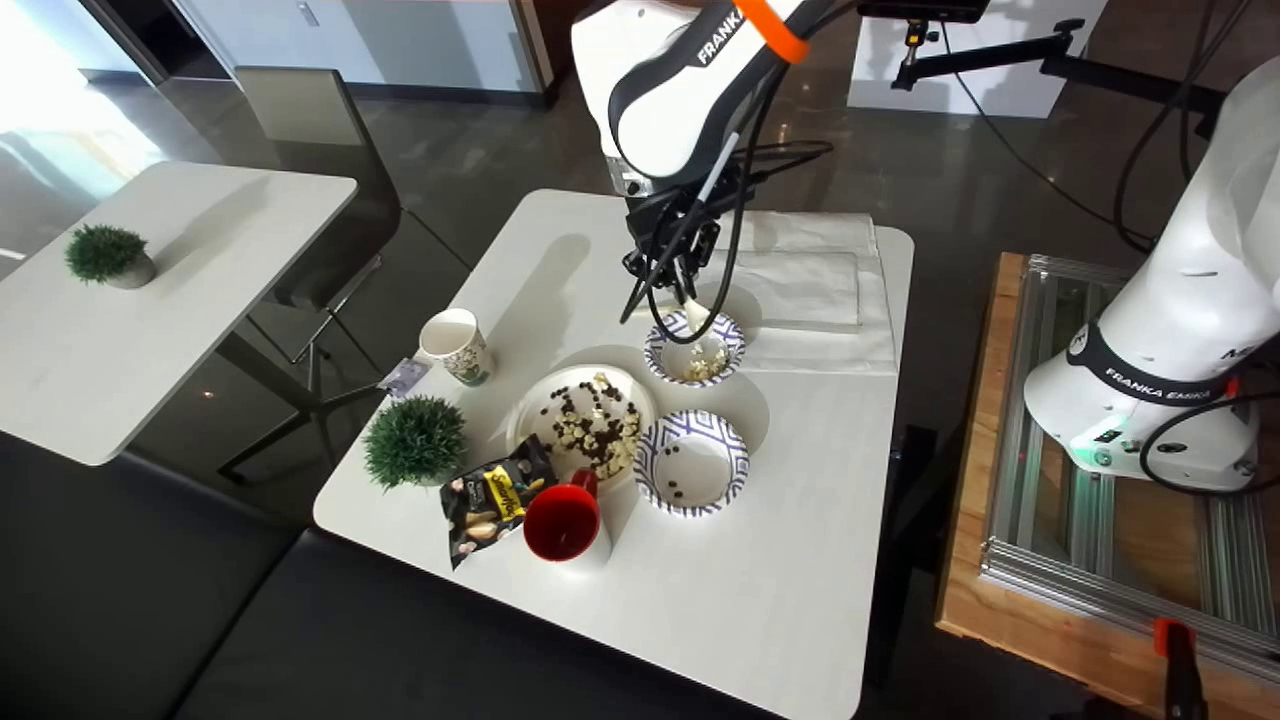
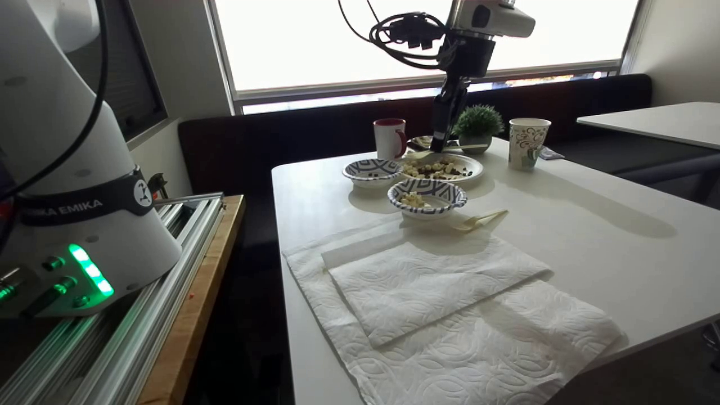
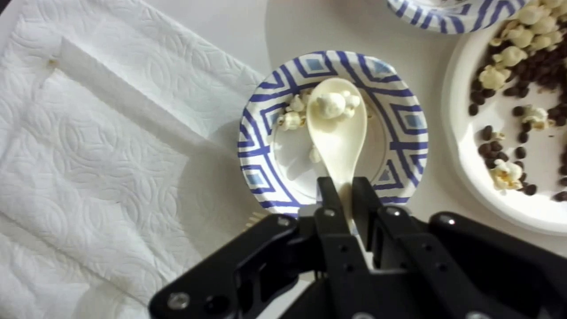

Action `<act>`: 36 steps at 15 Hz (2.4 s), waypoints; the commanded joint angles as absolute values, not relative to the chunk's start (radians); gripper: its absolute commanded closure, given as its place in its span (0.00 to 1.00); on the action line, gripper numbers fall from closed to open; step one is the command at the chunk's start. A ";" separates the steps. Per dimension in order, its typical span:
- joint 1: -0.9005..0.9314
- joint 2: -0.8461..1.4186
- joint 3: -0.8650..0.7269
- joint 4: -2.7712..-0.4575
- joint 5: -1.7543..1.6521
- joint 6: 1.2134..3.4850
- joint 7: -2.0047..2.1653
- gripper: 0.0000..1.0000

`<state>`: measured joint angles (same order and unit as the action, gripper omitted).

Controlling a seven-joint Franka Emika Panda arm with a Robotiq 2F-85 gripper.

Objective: Use the white spoon to place some contents from the whole bowl on the left into the bowl on the right twice.

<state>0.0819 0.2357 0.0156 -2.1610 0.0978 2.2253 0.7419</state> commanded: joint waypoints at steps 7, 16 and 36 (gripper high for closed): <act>0.233 0.264 -0.039 -2.167 -0.451 2.219 1.324 0.97; 0.256 0.234 -0.011 -2.168 -0.624 2.176 1.495 0.97; 0.002 0.175 -0.002 -2.141 0.162 2.066 0.564 0.97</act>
<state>0.0503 0.1206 0.0247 -2.2246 0.0643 2.2138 0.7141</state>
